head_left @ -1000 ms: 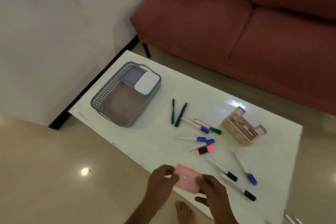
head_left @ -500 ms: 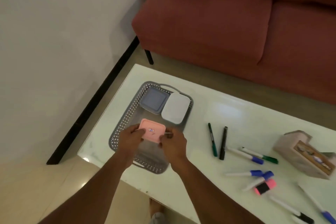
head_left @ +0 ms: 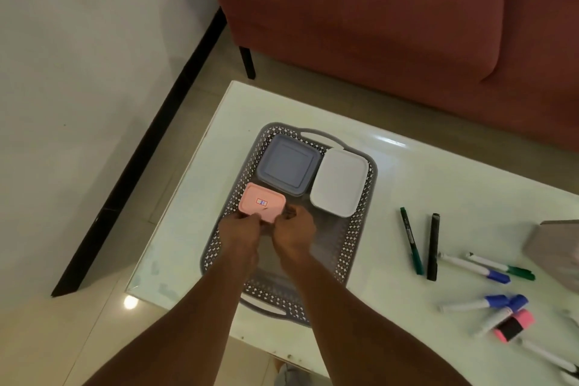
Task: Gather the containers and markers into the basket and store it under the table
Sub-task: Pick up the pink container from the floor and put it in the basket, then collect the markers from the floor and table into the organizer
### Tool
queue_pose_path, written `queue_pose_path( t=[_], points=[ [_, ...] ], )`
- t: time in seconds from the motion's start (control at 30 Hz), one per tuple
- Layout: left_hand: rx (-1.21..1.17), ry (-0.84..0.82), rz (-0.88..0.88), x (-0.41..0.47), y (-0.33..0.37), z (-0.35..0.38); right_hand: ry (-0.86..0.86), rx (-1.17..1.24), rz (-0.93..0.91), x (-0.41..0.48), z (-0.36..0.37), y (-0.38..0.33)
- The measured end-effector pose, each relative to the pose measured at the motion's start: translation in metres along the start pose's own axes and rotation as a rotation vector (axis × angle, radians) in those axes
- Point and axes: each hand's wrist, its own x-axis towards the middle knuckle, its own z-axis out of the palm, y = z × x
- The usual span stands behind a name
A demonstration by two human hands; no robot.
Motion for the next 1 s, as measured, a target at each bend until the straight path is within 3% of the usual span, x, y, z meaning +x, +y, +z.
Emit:
queue_pose_path(
  t=[0.17, 0.3, 0.47, 0.67, 0.77, 1.0],
  points=[
    [0.064, -0.057, 0.025, -0.018, -0.007, 0.001, -0.024, 0.014, -0.003, -0.007, -0.014, 0.012],
    [0.685, 0.098, 0.459, -0.063, -0.027, 0.005, -0.051, -0.052, -0.172, -0.023, -0.05, 0.031],
    [0.922, -0.231, 0.86, -0.131, -0.074, 0.019, -0.125, -0.021, -0.438, -0.041, -0.141, 0.079],
    [1.039, -0.477, 1.209, -0.276, -0.175, 0.1, 0.106, 0.037, -0.468, -0.049, -0.323, 0.211],
    [1.079, -0.524, 1.281, -0.352, -0.238, 0.14, 0.167, -0.045, -0.411, -0.061, -0.422, 0.302],
    [1.138, -0.682, 1.202, -0.491, -0.362, 0.22, 0.291, -0.068, -0.188, -0.088, -0.6, 0.46]
  ],
)
